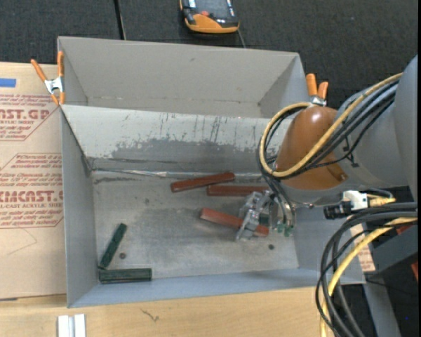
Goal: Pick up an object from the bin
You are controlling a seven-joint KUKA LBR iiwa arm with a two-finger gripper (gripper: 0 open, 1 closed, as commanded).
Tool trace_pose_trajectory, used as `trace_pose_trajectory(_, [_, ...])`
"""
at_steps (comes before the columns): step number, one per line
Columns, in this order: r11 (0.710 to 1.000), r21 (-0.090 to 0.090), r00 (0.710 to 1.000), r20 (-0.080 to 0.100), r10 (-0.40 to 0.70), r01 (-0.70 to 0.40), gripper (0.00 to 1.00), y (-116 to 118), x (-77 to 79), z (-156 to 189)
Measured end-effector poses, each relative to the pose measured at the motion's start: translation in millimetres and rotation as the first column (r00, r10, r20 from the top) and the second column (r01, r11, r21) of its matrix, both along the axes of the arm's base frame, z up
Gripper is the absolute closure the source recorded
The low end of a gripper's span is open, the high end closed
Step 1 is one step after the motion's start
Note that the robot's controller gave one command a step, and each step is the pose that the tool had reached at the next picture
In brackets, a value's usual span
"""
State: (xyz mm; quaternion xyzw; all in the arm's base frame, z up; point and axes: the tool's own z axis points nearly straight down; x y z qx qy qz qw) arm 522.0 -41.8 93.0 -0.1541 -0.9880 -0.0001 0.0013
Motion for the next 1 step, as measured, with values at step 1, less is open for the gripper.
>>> trace_pose_trajectory(1, [1.000, 0.000, 1.000, 0.003, 0.000, 0.000, 1.00, 0.0, 0.8, 9.3])
